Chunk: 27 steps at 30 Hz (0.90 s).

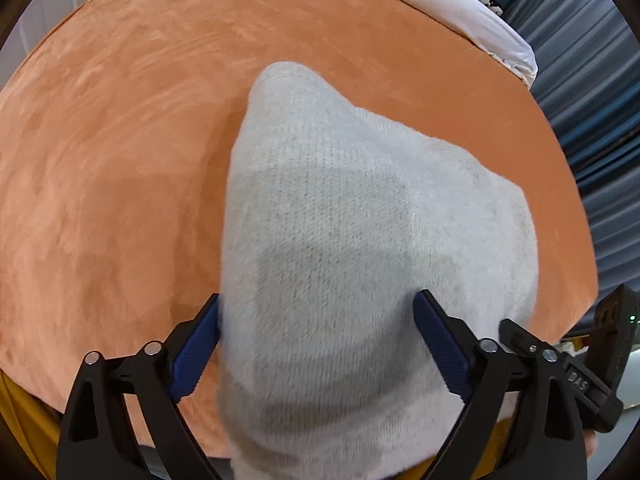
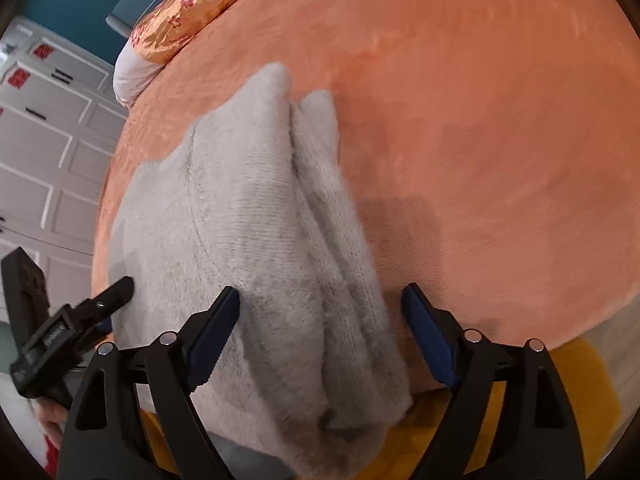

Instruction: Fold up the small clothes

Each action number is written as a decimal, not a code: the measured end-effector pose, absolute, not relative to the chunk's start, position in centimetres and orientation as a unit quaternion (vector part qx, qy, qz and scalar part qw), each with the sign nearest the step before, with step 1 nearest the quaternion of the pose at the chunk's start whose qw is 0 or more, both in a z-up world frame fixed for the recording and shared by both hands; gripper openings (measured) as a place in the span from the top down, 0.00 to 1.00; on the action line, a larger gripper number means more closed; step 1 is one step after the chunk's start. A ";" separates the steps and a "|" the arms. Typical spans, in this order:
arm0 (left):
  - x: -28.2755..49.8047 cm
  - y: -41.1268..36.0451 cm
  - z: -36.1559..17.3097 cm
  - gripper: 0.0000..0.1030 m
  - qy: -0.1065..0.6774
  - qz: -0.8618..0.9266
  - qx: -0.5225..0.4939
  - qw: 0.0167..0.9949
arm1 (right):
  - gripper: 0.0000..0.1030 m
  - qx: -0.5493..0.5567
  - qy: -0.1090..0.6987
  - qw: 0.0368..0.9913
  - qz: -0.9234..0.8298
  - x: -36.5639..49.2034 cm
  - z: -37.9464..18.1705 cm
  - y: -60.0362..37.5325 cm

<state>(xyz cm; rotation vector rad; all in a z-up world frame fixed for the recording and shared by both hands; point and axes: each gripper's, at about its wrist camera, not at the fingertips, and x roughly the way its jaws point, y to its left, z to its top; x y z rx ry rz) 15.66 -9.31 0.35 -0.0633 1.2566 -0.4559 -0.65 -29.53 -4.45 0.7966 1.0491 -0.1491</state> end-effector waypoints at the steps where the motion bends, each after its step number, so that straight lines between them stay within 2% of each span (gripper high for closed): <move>1: 15.8 -9.2 0.2 0.07 0.581 -0.210 -0.025 0.786 | 0.18 0.372 0.485 0.789 -0.067 -0.6 -4.5 -29.5; 2: 15.8 -9.3 0.0 0.05 0.580 -0.209 -0.022 0.787 | 0.18 0.371 0.483 0.791 -0.062 -0.4 -4.6 -29.4; 22: 16.7 -10.1 -2.4 0.05 0.579 -0.224 -0.035 0.784 | 0.20 0.358 0.466 0.808 -0.037 2.7 -5.3 -28.3; 24: 16.6 -10.0 -2.5 0.05 0.576 -0.223 -0.034 0.786 | 0.24 0.362 0.464 0.808 -0.035 2.9 -5.4 -28.4; 26: 16.5 -10.0 -2.4 0.05 0.575 -0.222 -0.032 0.787 | 0.38 0.374 0.463 0.803 -0.027 3.1 -5.5 -28.6; 27: 16.5 -10.0 -2.3 0.05 0.576 -0.221 -0.032 0.786 | 0.41 0.385 0.461 0.799 -0.023 3.1 -5.5 -28.6</move>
